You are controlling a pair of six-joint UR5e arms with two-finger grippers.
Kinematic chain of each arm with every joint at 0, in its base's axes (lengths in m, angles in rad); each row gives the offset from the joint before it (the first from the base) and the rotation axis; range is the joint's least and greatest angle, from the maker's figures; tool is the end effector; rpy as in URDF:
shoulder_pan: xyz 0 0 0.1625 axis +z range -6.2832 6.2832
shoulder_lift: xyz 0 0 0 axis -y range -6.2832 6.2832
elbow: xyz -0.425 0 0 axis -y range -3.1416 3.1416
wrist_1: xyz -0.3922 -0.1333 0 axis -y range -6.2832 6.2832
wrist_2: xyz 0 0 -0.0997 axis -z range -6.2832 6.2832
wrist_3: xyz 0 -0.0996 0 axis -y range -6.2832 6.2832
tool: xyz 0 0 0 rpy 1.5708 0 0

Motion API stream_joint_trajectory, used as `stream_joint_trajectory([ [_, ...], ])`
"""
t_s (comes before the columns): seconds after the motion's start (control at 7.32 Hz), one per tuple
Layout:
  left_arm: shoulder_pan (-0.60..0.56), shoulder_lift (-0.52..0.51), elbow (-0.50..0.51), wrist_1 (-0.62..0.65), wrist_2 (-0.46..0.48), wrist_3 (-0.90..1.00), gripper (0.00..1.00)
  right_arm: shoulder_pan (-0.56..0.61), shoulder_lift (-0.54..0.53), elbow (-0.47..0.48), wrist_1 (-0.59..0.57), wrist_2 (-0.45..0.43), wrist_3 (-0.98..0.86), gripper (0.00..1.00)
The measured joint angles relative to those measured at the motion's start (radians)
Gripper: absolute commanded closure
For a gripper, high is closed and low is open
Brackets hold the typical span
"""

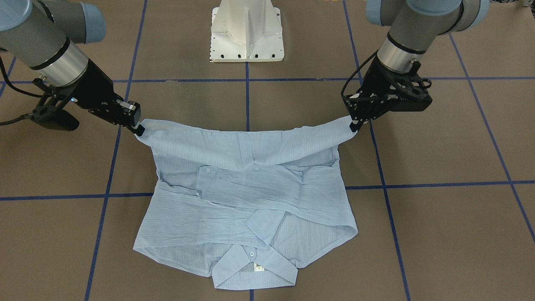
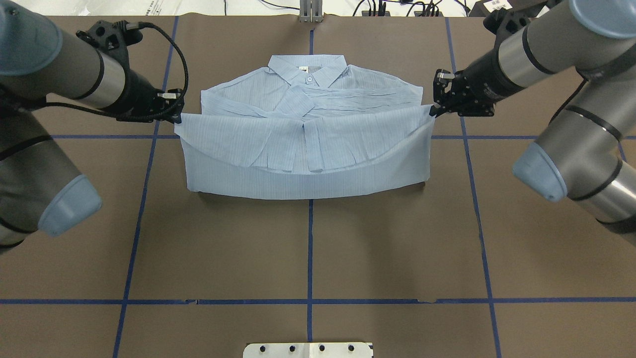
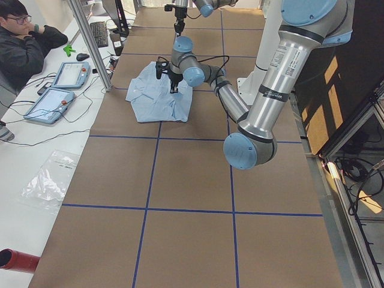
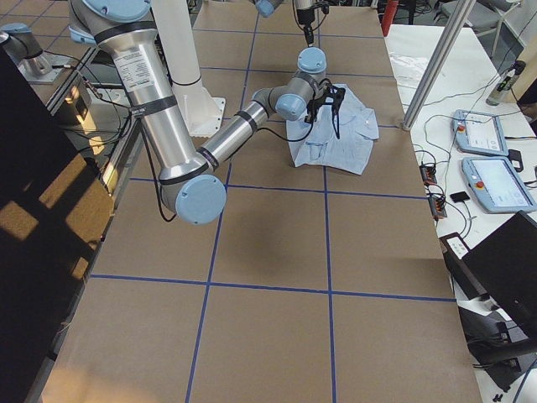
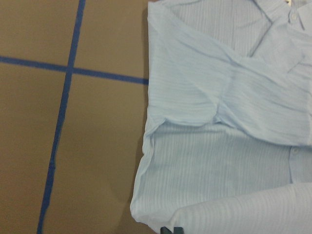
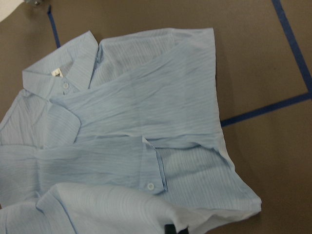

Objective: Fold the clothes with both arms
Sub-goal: 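Lay the hem down near the collar and open both grippers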

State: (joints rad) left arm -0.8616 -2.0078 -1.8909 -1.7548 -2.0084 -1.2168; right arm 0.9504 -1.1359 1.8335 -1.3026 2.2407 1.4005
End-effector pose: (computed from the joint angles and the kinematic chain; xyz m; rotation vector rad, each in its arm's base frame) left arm 0.3194 -0.5120 0.2507 0.1966 0.9920 -0.2580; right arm -0.2910 -0.5302 0.2584 -0.0287 -1.1158 0.3750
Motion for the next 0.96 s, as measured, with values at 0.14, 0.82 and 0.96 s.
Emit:
stream_joint_trajectory([
  [0.14,-0.037,-0.027,0.080,-0.052,-0.004,0.018,1.00,0.032,0.056,-0.083,0.002,0.000,-0.035,1.00],
  [0.82,-0.105,-0.215,0.576,-0.410,-0.007,0.040,1.00,0.074,0.322,-0.530,0.058,-0.008,-0.110,1.00],
  [0.96,-0.104,-0.224,0.628,-0.460,-0.007,0.039,1.00,0.071,0.338,-0.590,0.101,-0.009,-0.112,1.00],
])
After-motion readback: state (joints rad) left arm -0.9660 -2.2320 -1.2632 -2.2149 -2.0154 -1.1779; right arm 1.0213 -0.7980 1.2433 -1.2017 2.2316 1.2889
